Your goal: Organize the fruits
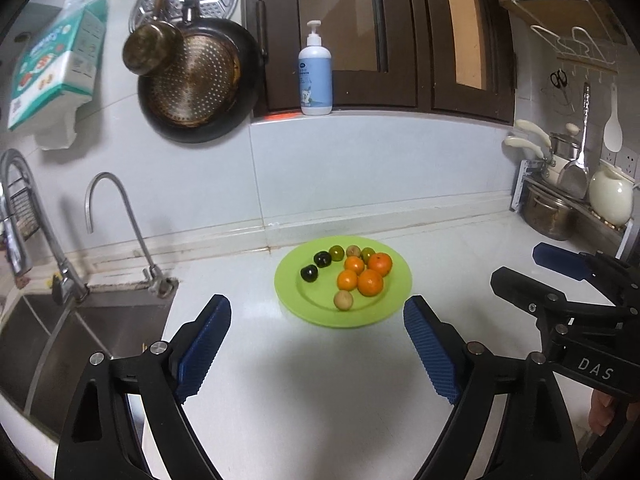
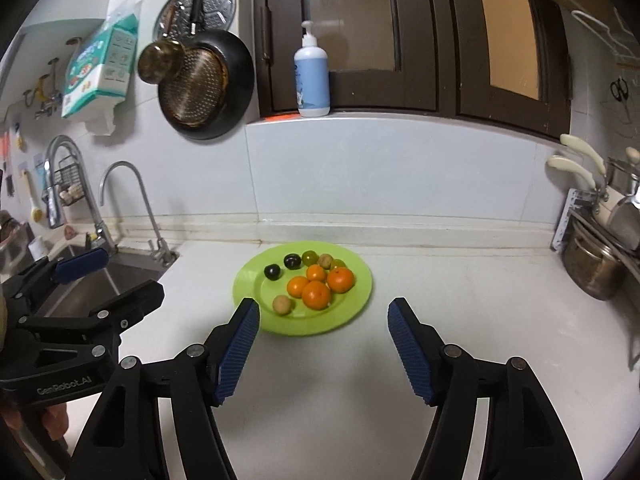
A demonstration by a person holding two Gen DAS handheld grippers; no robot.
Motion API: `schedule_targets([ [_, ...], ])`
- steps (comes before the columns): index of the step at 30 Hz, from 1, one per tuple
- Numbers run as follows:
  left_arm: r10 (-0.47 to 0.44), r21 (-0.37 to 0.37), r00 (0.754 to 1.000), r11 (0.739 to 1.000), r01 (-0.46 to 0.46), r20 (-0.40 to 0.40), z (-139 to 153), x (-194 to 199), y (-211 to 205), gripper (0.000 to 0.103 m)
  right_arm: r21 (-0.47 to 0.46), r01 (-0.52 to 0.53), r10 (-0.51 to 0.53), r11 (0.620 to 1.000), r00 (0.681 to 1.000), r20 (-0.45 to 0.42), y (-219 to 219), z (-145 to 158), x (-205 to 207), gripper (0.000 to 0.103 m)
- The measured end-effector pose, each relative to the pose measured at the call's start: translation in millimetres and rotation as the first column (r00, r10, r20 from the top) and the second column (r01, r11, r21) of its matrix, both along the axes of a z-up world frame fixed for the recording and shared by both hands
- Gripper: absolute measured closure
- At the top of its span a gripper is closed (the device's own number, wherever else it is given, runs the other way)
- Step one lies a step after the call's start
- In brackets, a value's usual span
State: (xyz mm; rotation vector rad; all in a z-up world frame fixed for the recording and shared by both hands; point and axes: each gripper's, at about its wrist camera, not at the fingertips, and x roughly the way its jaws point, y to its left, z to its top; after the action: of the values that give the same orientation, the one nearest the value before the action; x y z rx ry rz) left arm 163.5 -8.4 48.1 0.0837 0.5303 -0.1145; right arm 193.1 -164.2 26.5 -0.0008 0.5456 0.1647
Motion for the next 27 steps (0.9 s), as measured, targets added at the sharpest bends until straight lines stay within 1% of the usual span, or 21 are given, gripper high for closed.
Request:
schedule_targets([
  [13, 0.025, 0.002, 0.999, 1.0, -0.025, 0.031, 10, -81, -13, 0.011, 0.012, -0.023, 0.023, 1.0, 0.999, 0.028, -8, 9, -84, 0.036],
  [19, 0.033, 0.008, 0.998, 0.999, -0.034, 0.049, 11, -103, -18, 0.01, 0.021, -0.022, 0.021, 1.0, 0.999, 0.038, -13, 10, -110, 0.036],
  [27, 0.044, 0.008, 0.997, 0.999, -0.044, 0.06, 13, -125, -18, 0.008, 0.023, -0.025, 0.024, 0.999, 0.998, 0.05, -16, 12, -132, 0.036],
])
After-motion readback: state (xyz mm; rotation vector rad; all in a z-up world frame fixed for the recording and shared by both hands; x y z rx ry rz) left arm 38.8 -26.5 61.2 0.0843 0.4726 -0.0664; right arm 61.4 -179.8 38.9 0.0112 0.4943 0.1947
